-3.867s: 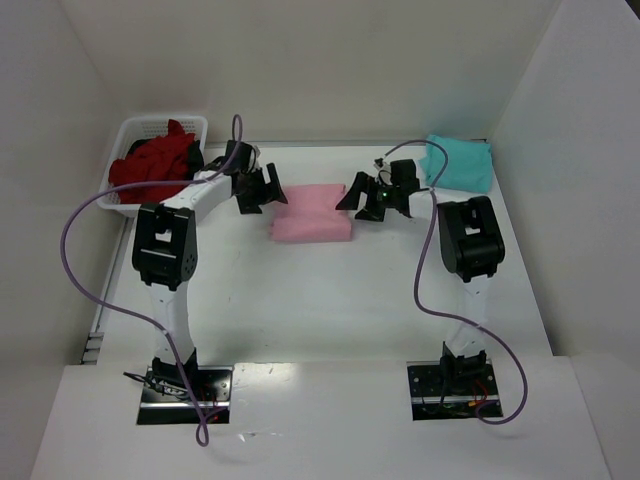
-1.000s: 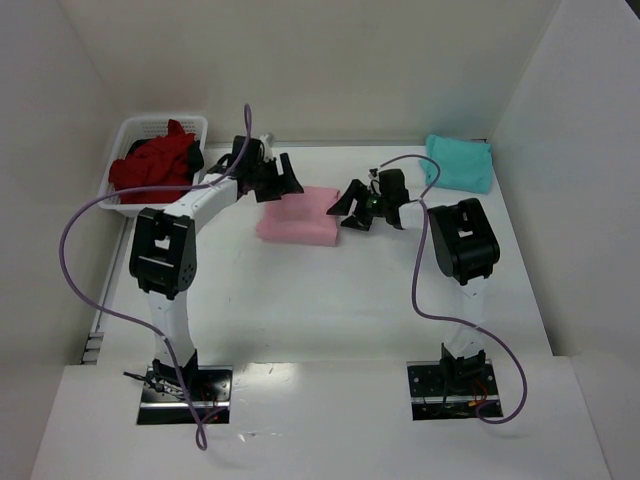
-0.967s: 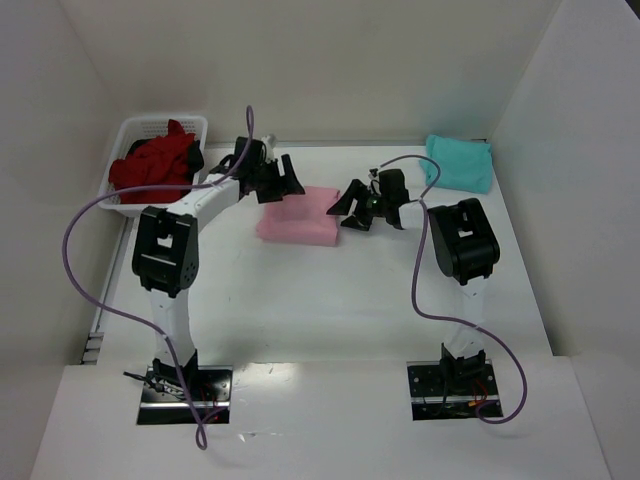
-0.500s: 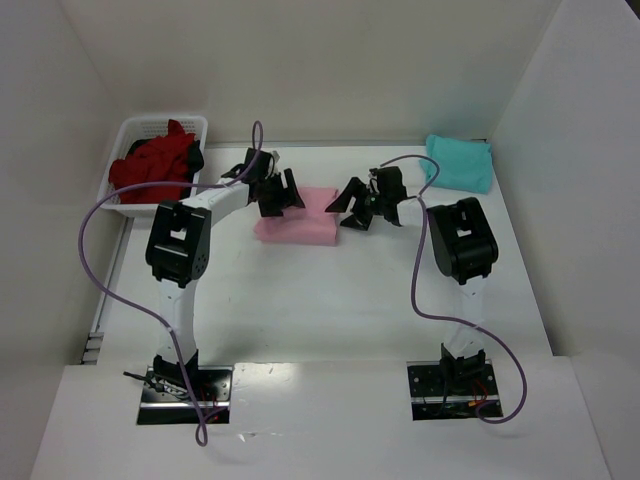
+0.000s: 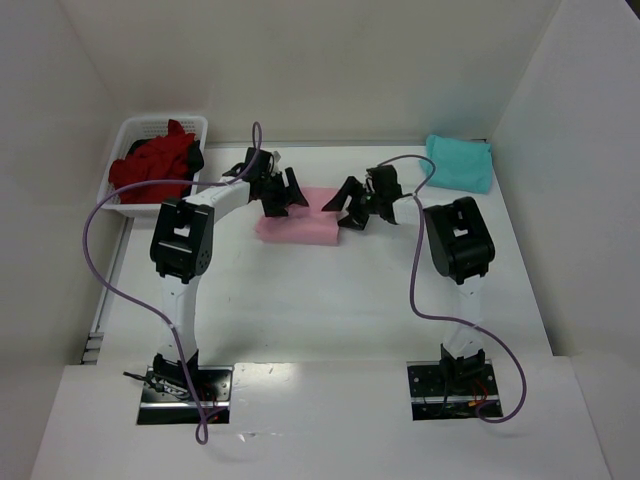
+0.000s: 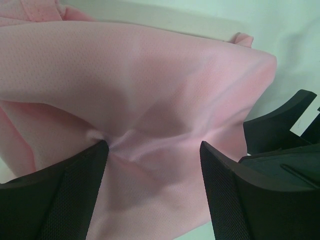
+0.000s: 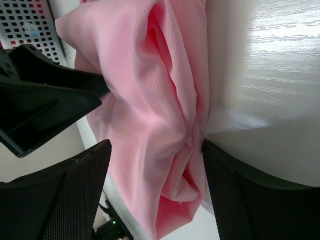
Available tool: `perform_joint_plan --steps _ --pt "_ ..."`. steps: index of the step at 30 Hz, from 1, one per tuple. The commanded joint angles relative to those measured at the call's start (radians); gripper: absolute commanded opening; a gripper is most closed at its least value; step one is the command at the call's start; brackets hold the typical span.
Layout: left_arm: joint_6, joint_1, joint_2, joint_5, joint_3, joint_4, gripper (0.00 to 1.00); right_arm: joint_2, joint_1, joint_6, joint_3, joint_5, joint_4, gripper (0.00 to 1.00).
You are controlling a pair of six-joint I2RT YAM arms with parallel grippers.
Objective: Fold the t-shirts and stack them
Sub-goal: Put the neatly folded tshirt into the corner of the board with the right arm
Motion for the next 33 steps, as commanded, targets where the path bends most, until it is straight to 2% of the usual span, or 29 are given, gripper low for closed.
perform_joint_plan --steps 1,12,21,24,33 --pt "-0.004 -0.007 0.065 0.010 -0.020 -0.043 0.82 0.076 0.024 -0.020 0.006 0.114 -0.173 0.81" --pt "-0.004 -0.007 0.074 0.040 -0.029 -0.024 0.82 0.098 0.043 0.022 0.071 0.158 -0.253 0.80" --pt "-0.004 -0.007 0.083 0.060 -0.029 -0.015 0.82 0.107 0.043 0.052 0.062 0.129 -0.211 0.72" --pt "-0.004 -0.007 0.083 0.060 -0.029 -0.015 0.82 0.107 0.043 0.052 0.062 0.129 -0.204 0.60" --pt "-0.004 -0.007 0.074 0.062 -0.040 -0.015 0.82 0.098 0.043 0.052 0.062 0.183 -0.233 0.00"
